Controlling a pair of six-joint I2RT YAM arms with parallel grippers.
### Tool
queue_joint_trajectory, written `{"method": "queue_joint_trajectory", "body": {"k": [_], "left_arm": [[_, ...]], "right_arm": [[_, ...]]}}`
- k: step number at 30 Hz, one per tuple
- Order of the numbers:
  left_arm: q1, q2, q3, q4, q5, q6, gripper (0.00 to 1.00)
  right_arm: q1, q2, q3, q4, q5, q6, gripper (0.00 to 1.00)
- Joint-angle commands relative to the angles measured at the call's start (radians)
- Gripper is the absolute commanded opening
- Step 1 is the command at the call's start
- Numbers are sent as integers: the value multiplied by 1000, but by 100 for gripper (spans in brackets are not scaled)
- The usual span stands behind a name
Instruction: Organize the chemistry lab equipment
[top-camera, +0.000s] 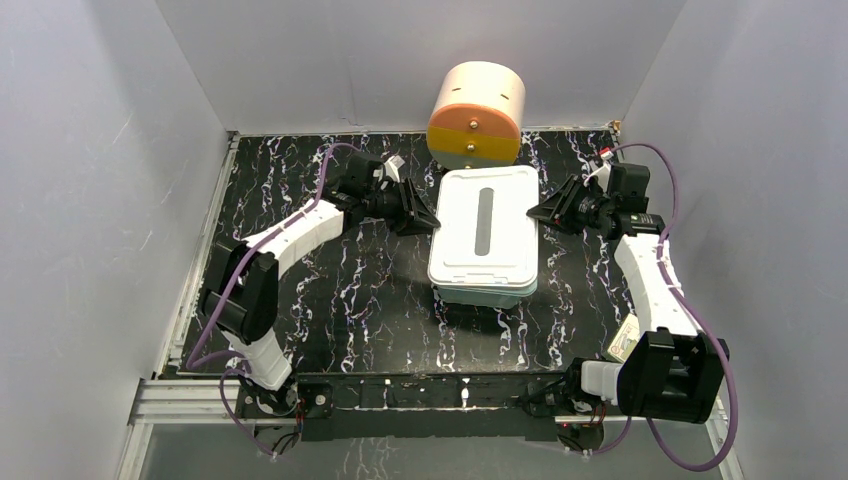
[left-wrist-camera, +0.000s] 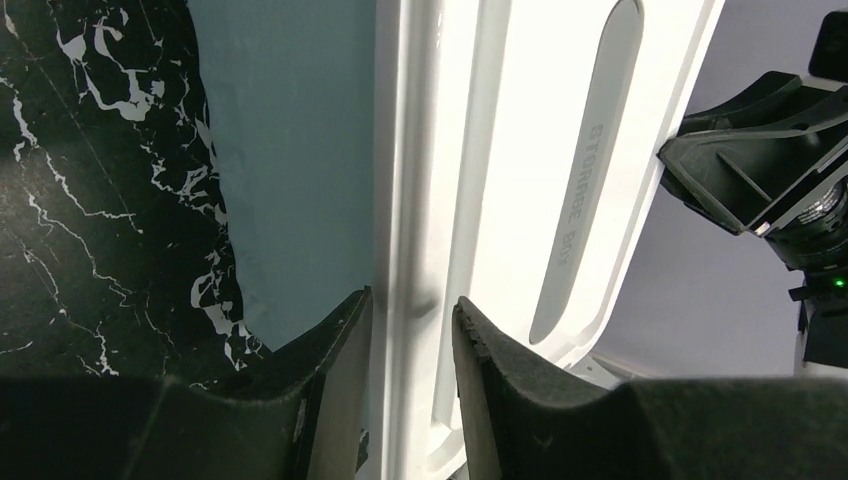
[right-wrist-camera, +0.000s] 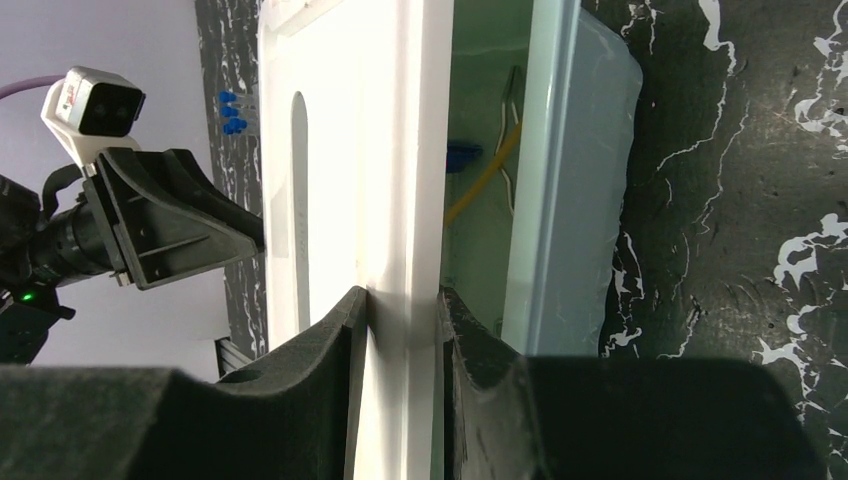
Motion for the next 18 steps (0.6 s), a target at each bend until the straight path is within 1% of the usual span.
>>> {"method": "queue_joint_trajectory", "body": {"k": [1, 6, 11, 15, 18], "left_arm": [[-6, -20, 47, -69, 3, 40, 35], [-6, -13, 74, -101, -1, 65, 36], [-6, -5, 93, -127, -3, 82, 41], [-6, 8, 92, -131, 15, 86, 45], [-7, 19, 97, -137, 19, 85, 48]], "right_arm": [[-10, 3, 50, -10, 57, -58, 15], [-14, 10, 54, -24, 94, -78, 17], [-15, 19, 73, -46, 116, -84, 21], [-15, 16, 87, -76, 153, -98, 31], [-15, 14, 97, -104, 181, -106, 43]]}}
